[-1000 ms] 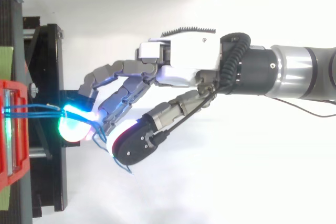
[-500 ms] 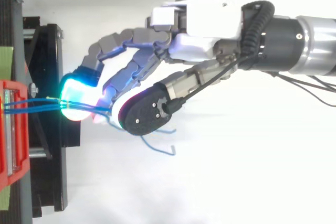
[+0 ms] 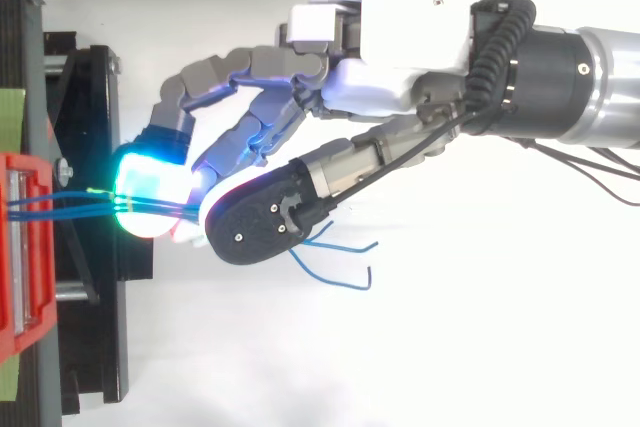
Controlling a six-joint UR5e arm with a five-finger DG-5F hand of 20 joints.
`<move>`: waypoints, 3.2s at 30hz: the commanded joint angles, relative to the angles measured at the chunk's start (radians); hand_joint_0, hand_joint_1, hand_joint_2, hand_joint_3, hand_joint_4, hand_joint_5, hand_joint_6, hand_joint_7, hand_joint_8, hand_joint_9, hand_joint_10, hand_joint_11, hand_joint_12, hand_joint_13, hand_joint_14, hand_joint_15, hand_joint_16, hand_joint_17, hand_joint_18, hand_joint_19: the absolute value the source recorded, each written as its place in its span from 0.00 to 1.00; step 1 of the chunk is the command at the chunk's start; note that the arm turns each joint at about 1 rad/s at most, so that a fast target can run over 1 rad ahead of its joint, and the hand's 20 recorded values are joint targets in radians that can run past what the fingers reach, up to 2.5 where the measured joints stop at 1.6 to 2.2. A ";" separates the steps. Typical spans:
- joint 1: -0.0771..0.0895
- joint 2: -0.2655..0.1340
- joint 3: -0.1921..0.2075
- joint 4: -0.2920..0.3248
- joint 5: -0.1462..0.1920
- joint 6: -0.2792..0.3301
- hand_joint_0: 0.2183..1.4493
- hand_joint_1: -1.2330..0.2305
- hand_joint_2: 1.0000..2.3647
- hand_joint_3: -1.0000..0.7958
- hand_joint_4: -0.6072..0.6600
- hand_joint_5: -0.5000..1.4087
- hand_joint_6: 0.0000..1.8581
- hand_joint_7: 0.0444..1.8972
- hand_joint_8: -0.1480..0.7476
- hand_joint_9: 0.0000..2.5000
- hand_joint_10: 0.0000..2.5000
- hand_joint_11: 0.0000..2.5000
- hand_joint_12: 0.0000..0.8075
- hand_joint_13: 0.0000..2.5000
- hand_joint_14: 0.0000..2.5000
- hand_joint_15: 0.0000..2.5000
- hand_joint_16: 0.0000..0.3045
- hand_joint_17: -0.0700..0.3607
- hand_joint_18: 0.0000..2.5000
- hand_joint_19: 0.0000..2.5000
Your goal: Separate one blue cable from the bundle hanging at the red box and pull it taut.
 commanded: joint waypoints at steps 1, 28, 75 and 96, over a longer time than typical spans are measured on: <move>0.005 0.000 0.001 0.001 0.004 0.001 0.41 0.37 0.01 0.44 0.66 0.20 0.27 0.54 0.48 0.35 0.00 0.14 0.39 0.37 0.00 0.12 0.08 0.30 0.27 0.10; 0.008 -0.001 0.001 -0.006 0.004 0.004 0.41 0.34 0.01 0.50 0.65 0.21 0.27 0.59 0.49 0.39 0.00 0.16 0.41 0.42 0.01 0.15 0.09 0.31 0.30 0.14; 0.024 -0.001 -0.001 -0.016 0.004 0.033 0.34 0.40 0.00 0.32 0.59 0.17 0.45 0.53 0.53 0.43 0.01 0.28 0.45 0.45 0.01 0.18 0.11 0.34 0.37 0.17; 0.026 0.000 0.001 -0.025 0.001 0.050 0.51 0.18 0.00 0.28 0.52 0.17 0.48 0.60 0.54 0.46 0.01 0.31 0.44 0.47 0.01 0.20 0.11 0.33 0.39 0.17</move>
